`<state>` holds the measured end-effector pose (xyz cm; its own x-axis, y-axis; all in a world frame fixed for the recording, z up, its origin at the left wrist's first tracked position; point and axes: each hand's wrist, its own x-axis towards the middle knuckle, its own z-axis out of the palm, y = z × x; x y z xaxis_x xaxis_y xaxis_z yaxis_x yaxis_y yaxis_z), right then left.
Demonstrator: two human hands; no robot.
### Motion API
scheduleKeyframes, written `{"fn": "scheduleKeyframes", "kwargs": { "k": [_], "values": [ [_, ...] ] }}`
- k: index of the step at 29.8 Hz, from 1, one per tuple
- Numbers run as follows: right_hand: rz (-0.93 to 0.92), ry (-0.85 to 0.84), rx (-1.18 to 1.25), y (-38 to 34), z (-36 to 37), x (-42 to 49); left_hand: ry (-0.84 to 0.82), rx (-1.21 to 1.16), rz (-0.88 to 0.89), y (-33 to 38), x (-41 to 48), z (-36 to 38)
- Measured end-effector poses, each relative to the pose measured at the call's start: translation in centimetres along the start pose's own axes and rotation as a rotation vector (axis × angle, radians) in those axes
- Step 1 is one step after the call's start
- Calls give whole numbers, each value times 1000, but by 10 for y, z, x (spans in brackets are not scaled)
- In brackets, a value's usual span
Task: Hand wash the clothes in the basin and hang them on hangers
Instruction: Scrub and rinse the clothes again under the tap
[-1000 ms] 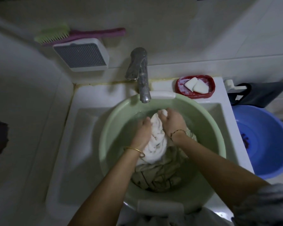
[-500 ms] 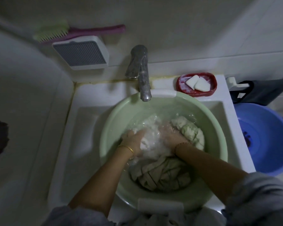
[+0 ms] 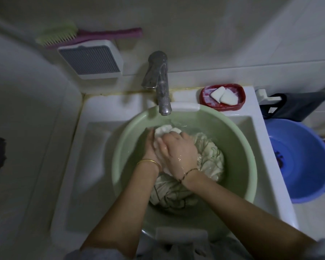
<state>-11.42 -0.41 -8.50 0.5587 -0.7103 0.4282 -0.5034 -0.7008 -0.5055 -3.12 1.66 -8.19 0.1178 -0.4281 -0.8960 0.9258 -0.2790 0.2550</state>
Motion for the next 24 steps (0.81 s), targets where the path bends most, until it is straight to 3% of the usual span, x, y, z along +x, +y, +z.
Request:
{"fn": "scheduleKeyframes", "kwargs": {
  "k": [2,4,6,11,13,15,18,19,21,24],
  "values": [
    [55,-68,-13,-7,-1,11,165,439,225,-17,-11,7],
    [204,-281,-37,6,0,25,1,339,183,-28,-6,8],
    [389,-439,-16,30,2,35,28,523,260,-26,-7,2],
    [456,-384,-231,71,7,19,403,1140,850,-1,-1,-20],
    [406,-470,-247,66,18,3,478,1517,848,0,10,-30],
    [287,-632,-295,57,29,-17,510,1975,733,-13,20,-37],
    [127,-922,-325,65,35,-28,497,2303,574,-29,40,-57],
    [176,-996,-286,71,34,-24,507,2370,551,-33,45,-64],
    [370,-1036,-245,80,34,-18,487,2261,673,-37,53,-70],
    [578,-706,-95,69,33,-11,269,1596,772,-27,54,-56]
  ]
}}
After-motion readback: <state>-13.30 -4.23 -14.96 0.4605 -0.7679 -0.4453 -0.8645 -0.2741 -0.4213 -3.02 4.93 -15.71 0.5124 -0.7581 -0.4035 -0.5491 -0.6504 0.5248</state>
